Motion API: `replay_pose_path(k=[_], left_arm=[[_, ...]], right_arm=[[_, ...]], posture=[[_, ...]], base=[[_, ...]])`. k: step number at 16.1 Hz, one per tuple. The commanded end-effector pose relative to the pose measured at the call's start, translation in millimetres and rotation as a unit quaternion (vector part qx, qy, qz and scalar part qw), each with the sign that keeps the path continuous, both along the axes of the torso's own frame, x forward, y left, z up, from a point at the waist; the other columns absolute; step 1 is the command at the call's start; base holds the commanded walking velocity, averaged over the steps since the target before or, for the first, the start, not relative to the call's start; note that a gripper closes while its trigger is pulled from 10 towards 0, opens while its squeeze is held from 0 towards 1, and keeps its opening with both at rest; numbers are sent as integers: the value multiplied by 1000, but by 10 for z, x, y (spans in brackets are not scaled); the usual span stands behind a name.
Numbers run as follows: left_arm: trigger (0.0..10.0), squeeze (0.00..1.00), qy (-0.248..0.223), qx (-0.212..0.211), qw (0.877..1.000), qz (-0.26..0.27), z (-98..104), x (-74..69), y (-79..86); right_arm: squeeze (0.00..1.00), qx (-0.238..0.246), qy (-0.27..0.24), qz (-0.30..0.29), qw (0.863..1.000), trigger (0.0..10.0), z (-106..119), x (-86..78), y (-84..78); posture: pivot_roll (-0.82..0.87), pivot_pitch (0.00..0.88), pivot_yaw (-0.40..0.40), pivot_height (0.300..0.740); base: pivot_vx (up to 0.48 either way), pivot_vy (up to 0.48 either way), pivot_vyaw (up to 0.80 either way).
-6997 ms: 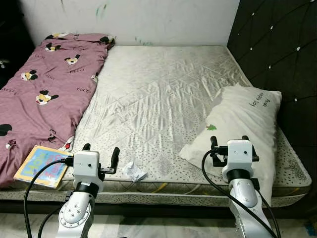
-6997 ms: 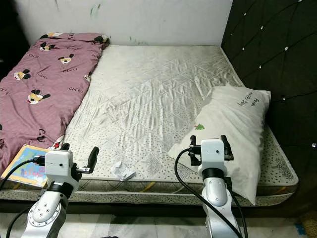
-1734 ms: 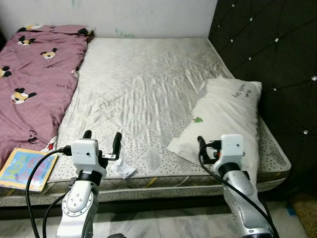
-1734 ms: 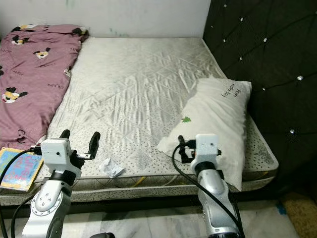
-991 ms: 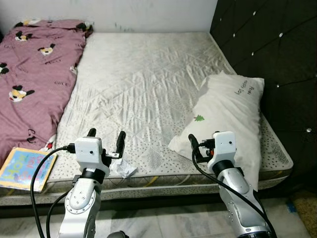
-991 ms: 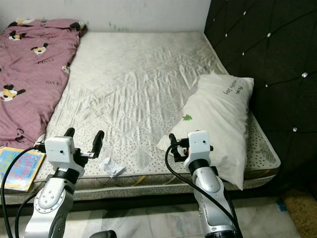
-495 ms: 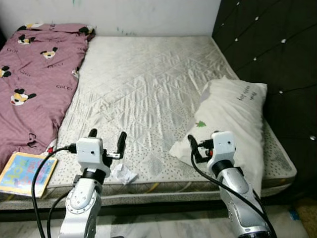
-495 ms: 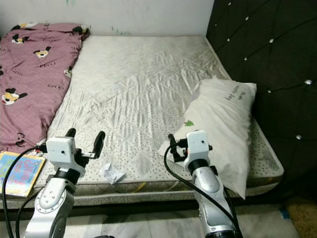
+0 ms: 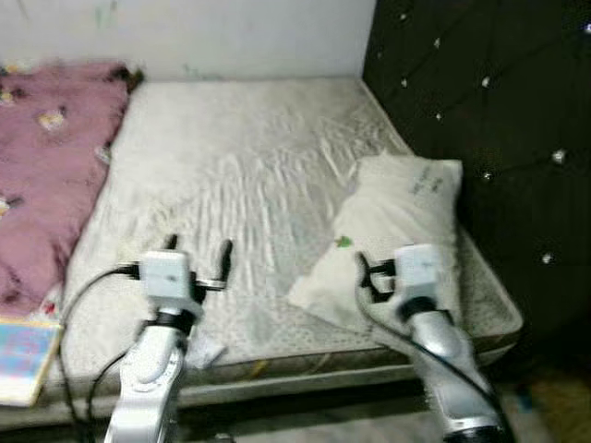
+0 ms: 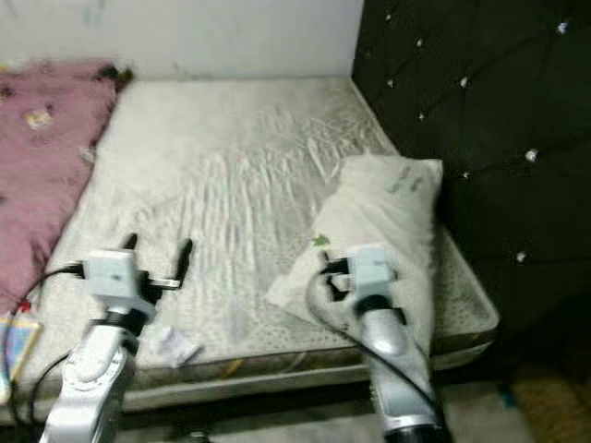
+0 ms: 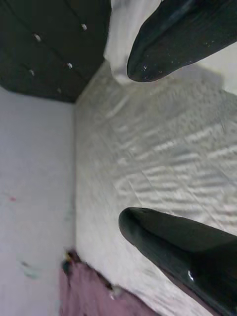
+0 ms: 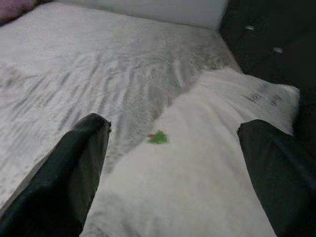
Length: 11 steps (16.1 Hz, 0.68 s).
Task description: Clean up the room
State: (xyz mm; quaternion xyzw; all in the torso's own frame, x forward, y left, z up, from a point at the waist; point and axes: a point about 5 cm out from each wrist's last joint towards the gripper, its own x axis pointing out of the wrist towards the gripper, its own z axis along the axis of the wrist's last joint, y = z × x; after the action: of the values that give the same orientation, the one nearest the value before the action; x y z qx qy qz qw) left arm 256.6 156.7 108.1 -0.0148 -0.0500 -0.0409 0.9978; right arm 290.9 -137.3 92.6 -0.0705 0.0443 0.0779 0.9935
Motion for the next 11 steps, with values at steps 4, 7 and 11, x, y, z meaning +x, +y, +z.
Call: replay_pose_path(k=[4,7,11], left_arm=[[10000,0,14,-12,999,26,-43,8,23],[10000,0,23,-7,999,28,-73,8,31],[10000,0,31,-13,999,6,-99,10,-16]], right_arm=[[0,12,14,12,1000,10000,-43,-23,-48],[0,17,14,11,1000,10000,-52,-25,-44],[0,29,13,9,999,10000,-73,-26,-45]], posture=[[37,87,-11,740],[43,81,-6,740],[42,75,-6,740]], base=[[0,0,0],[0,0,685],[0,0,136]])
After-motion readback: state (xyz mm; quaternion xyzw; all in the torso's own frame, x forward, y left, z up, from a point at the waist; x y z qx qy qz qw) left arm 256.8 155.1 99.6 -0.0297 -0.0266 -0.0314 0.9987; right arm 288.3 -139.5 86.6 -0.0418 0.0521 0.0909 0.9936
